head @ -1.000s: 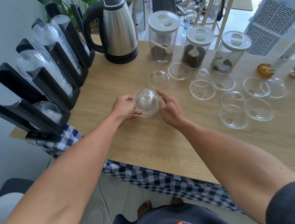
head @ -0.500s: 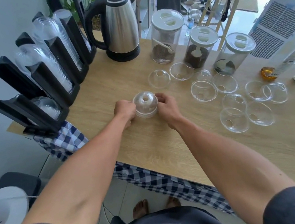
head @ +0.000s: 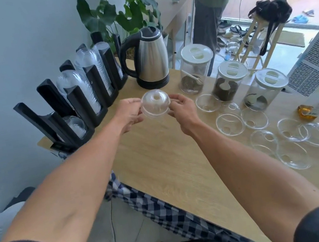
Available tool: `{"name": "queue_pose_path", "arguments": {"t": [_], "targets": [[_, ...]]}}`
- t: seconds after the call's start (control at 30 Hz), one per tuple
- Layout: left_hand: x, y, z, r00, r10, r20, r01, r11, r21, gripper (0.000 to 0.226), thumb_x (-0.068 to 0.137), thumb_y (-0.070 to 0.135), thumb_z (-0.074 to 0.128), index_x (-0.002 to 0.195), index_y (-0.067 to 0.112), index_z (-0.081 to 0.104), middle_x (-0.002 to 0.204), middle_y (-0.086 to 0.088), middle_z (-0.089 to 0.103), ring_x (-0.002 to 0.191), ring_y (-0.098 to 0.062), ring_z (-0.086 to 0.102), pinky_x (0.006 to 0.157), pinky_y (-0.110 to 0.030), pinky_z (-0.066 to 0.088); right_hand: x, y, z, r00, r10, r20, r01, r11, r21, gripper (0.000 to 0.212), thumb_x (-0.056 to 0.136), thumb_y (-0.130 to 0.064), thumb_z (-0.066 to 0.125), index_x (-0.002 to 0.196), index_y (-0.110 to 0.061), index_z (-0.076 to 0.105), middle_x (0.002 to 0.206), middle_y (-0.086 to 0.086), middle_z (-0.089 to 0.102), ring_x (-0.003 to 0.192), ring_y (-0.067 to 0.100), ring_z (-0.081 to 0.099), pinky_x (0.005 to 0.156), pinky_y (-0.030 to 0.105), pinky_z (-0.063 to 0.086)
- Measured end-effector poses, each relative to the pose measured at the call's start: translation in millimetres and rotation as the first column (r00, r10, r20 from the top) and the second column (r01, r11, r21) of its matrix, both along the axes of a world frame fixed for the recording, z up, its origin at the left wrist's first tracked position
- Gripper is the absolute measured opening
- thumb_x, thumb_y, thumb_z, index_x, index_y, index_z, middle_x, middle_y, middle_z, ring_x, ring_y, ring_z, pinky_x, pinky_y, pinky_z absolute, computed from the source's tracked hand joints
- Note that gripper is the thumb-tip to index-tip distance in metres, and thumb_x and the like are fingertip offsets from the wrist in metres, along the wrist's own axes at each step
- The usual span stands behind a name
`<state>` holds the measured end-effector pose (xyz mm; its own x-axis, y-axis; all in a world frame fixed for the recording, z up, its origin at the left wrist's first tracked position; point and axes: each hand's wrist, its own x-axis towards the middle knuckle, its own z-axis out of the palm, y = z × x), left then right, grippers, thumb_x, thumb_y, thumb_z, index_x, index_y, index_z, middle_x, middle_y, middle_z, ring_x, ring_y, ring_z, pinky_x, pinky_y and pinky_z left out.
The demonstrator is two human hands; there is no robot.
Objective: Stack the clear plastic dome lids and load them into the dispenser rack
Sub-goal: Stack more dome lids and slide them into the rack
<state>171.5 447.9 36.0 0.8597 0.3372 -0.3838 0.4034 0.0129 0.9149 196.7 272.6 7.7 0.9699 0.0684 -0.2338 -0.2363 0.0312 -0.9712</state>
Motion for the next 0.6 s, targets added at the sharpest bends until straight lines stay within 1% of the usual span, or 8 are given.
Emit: {"name": "queue_pose_path", "arguments": {"t": [0.1,0.13,0.2,0.27,0.33,0.4,0.5,0.6], "targets": [[0.9,20.5,28.2,0.997,0.020,0.081,-0.027,0.997,0.077,0.019,0.097,0.011,0.067,0.114,0.007,0.073,0.096,-0.009,0.071,0.085,-0.017,0.066,0.079,-0.042,0.062,4.1,18.7,23.1,0.999,0.018,0.041,-0.020,0.999,0.046,0.020,0.092,-0.004,0.063,0.104,-0.018,0.072,0.096,0.003,0.076,0.093,0.016,0.071,0.088,0.036,0.062],[-1.4,27.4,36.8,0.995,0.031,0.099,-0.040,0.995,0.093,0.019,0.097,0.011,0.068,0.114,0.006,0.074,0.099,-0.011,0.072,0.088,-0.019,0.068,0.079,-0.043,0.064,4.8,25.6,28.5,0.998,0.023,0.054,-0.026,0.998,0.060,0.020,0.091,-0.005,0.064,0.103,-0.018,0.073,0.094,0.003,0.075,0.091,0.016,0.070,0.087,0.038,0.062],[-6.8,40.3,52.6,0.993,0.027,0.115,-0.042,0.990,0.134,0.015,0.097,0.010,0.068,0.111,0.006,0.074,0.102,-0.013,0.074,0.091,-0.021,0.071,0.072,-0.038,0.065,5.3,40.2,37.7,0.997,0.032,0.073,-0.038,0.997,0.072,0.022,0.090,-0.005,0.063,0.106,-0.015,0.074,0.094,0.006,0.073,0.089,0.016,0.068,0.087,0.040,0.062],[-14.6,54.9,70.4,0.993,0.015,0.119,-0.035,0.986,0.164,0.010,0.100,0.010,0.063,0.103,0.011,0.073,0.102,-0.012,0.074,0.093,-0.021,0.071,0.071,-0.034,0.064,4.0,56.3,49.3,0.994,0.055,0.094,-0.063,0.994,0.086,0.024,0.089,-0.005,0.062,0.109,-0.012,0.073,0.095,0.007,0.071,0.089,0.016,0.066,0.084,0.036,0.061],[-21.9,73.5,88.6,0.993,-0.008,0.118,-0.017,0.978,0.207,0.012,0.101,0.010,0.061,0.101,0.012,0.072,0.103,-0.011,0.075,0.093,-0.020,0.071,0.076,-0.035,0.064,2.1,73.5,62.7,0.990,0.076,0.118,-0.089,0.990,0.111,0.024,0.089,-0.007,0.064,0.111,-0.008,0.073,0.095,0.004,0.069,0.088,0.015,0.064,0.082,0.033,0.060],[-27.5,98.2,104.0,0.992,-0.039,0.121,0.010,0.973,0.230,0.015,0.098,0.012,0.064,0.108,0.006,0.073,0.104,-0.011,0.075,0.091,-0.021,0.071,0.080,-0.034,0.064,-2.6,92.4,77.8,0.985,0.105,0.139,-0.123,0.983,0.134,0.019,0.088,-0.009,0.066,0.105,-0.006,0.074,0.094,0.005,0.067,0.086,0.015,0.062,0.080,0.032,0.058],[-34.4,140.3,122.4,0.990,-0.041,0.138,0.011,0.978,0.209,0.027,0.092,0.013,0.070,0.113,-0.003,0.073,0.104,-0.015,0.074,0.088,-0.024,0.068,0.082,-0.034,0.061,-10.5,122.9,96.2,0.980,0.142,0.140,-0.163,0.974,0.157,0.014,0.089,-0.010,0.066,0.098,-0.006,0.075,0.093,0.008,0.069,0.086,0.018,0.063,0.075,0.028,0.056],[-41.3,181.5,137.5,0.989,-0.040,0.144,0.009,0.977,0.212,0.036,0.086,0.014,0.076,0.115,-0.008,0.070,0.098,-0.015,0.072,0.082,-0.024,0.069,0.087,-0.037,0.061,-19.5,156.8,108.2,0.982,0.137,0.129,-0.156,0.976,0.150,0.015,0.089,-0.012,0.066,0.101,-0.010,0.076,0.082,0.000,0.063,0.077,0.016,0.058,0.070,0.028,0.055]]}}
